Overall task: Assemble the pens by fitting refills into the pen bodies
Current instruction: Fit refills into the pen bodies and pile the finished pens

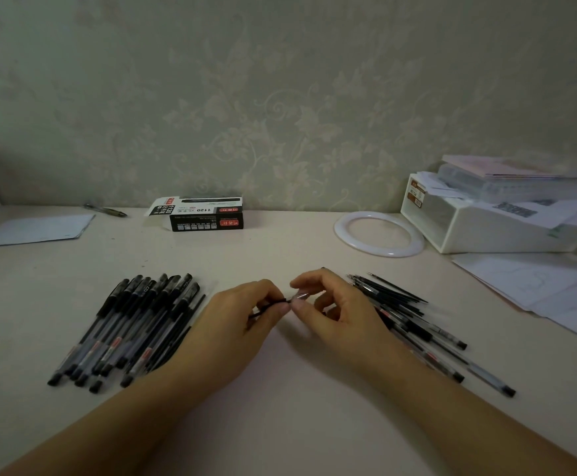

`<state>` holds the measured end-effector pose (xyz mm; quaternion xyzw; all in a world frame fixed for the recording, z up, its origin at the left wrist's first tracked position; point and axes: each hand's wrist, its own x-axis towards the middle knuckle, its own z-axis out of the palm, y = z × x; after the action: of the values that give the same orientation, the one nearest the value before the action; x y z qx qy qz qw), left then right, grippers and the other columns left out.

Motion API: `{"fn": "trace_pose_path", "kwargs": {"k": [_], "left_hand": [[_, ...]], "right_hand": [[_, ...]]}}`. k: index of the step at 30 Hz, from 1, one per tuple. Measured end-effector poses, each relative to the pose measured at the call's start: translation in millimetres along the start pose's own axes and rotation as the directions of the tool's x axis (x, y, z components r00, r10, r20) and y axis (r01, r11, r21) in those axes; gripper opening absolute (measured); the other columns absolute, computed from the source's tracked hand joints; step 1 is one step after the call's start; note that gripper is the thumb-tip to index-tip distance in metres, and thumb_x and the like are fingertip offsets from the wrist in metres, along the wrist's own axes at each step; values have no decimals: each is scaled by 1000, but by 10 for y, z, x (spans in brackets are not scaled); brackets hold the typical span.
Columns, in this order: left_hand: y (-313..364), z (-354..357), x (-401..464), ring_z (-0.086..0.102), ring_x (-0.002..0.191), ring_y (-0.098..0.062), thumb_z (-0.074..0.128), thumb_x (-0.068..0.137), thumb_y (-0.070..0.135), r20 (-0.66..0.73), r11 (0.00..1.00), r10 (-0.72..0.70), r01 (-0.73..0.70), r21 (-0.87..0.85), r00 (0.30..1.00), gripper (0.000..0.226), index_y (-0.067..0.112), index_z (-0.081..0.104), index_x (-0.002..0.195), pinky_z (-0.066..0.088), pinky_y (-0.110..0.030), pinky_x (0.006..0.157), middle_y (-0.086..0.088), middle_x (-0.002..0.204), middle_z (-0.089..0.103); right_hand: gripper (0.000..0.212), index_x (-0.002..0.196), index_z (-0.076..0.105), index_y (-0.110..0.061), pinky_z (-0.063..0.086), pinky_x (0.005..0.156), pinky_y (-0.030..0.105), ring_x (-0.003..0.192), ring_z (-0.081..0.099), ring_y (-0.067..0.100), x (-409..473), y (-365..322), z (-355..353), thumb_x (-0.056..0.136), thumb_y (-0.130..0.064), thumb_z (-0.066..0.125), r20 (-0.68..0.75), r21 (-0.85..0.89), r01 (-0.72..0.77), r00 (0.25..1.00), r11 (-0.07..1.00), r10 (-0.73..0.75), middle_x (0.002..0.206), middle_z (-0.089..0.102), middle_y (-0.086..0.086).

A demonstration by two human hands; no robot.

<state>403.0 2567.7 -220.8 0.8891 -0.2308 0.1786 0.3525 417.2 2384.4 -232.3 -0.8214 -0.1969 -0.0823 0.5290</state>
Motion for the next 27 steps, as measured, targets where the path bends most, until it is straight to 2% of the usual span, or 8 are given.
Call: {"fn": "trace_pose_path", "kwargs": {"k": [2,5,10,14,17,19,21,27], "left_hand": [[-4,2,3,54,66,4,59,93,28,-2,1000,6,-6,5,1000,8,24,65,89,38,-7,58,17,67,56],[-18,10,0,54,61,-1,56,94,31,7,1000,4,-4,-14,1000,6,30,61,98,38,-8,56,14,66,56],[-50,25,-1,56,59,-1,50,96,33,11,999,22,-21,-27,1000,14,35,59,105,37,-5,54,13,66,57],[-81,27,-1,59,66,-4,44,98,34,19,1000,25,-25,4,999,20,42,55,112,41,-12,56,13,72,59],[-93,18,4,60,71,-6,43,99,32,6,999,17,-17,35,1000,22,44,53,115,45,-17,59,16,74,59],[-94,15,5,59,74,-3,44,99,30,1,999,10,-10,48,1000,22,43,54,114,46,-18,62,17,74,59],[-89,13,5,59,74,-1,46,98,28,-4,998,11,-11,56,1000,23,42,55,114,46,-18,63,18,74,59],[-84,21,4,57,74,-2,47,99,25,-10,999,-10,11,53,1000,29,42,57,120,48,-21,65,16,75,58]], "right_hand": [[8,94,65,-34,46,68,10,75,60,7,2,-4,9,90,-41,64,-21,-2,-12,1000,1000,12,90,66,-18],[14,84,67,-25,44,64,10,67,61,0,14,3,-5,93,-35,64,-26,2,-4,1000,1000,4,75,69,-9],[6,89,68,-24,49,65,13,68,66,4,26,5,-15,93,-25,64,-28,76,-18,999,997,20,78,71,-8],[9,85,66,-23,54,68,31,72,65,16,36,-6,-25,93,-23,64,-168,141,-39,984,989,63,76,69,-5],[12,80,62,-25,51,65,28,66,58,13,27,-17,-36,92,-23,63,-212,15,27,977,1000,-23,71,64,-9],[13,76,62,-24,46,59,21,60,54,8,-1,-38,-6,88,-21,65,-148,-138,94,982,986,-114,67,60,-10],[8,76,63,-21,47,59,25,61,54,10,-29,-45,35,84,-22,66,-66,-285,148,983,947,-174,67,59,-8],[8,81,68,-24,47,63,29,66,53,8,-41,-54,40,74,-23,65,13,-435,150,987,888,-160,71,57,-10]]}}
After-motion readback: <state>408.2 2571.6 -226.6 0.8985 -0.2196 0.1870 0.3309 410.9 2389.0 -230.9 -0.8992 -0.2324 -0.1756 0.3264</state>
